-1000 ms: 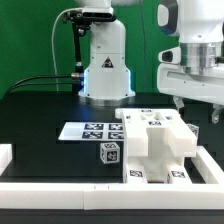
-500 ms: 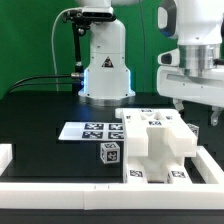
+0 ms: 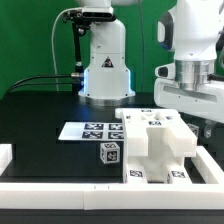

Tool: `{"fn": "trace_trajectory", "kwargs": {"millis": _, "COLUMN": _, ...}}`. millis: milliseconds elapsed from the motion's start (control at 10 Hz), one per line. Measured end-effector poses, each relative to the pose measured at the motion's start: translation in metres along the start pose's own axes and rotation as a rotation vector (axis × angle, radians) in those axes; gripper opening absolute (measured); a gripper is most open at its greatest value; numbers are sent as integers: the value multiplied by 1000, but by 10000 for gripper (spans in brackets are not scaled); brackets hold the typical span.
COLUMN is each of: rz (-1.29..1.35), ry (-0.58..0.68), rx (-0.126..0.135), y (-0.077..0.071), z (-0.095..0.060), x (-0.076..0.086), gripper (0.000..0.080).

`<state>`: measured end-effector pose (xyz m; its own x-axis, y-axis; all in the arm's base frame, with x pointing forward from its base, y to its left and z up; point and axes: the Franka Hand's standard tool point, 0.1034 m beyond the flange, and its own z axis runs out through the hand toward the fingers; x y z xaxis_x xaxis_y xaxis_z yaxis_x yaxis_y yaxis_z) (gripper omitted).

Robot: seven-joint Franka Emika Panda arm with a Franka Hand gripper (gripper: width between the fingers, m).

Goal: Assemble chair

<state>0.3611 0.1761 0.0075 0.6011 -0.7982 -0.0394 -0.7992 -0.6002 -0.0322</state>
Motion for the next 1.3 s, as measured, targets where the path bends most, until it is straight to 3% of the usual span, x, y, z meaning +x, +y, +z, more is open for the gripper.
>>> {"fn": "trace_trajectory", "kwargs": {"millis": 700, "rz": -21, "ry": -2, "rx": -3, "y": -1, "z": 1, "x": -2, "gripper": 649}}
{"fn": "trace_trajectory", "kwargs": {"millis": 900, "rz": -35, "ry": -2, "rx": -3, "y": -1, "z": 1, "x": -2, "gripper": 392}}
{"fn": "trace_trajectory", "kwargs": {"millis": 1000, "rz": -65, "ry": -14, "rx": -15, "y": 0, "z": -1, "x": -3, "gripper": 392}}
{"fn": "trace_trajectory", "kwargs": {"millis": 1100, "rz": -117, "ry": -56, "rx": -35, "y": -1, "z": -20, "x": -4, "gripper": 281}}
{"fn": "trace_trajectory", "kwargs": {"millis": 1200, "rz": -164, "ry": -76, "rx": -26, "y": -3, "z": -42, "x": -4, "gripper": 281}}
{"fn": "trace_trajectory", "kwargs": {"millis": 1300, "rz": -243, "ry": -108, "rx": -32, "y": 3, "z": -62, "x": -7, "gripper": 281}}
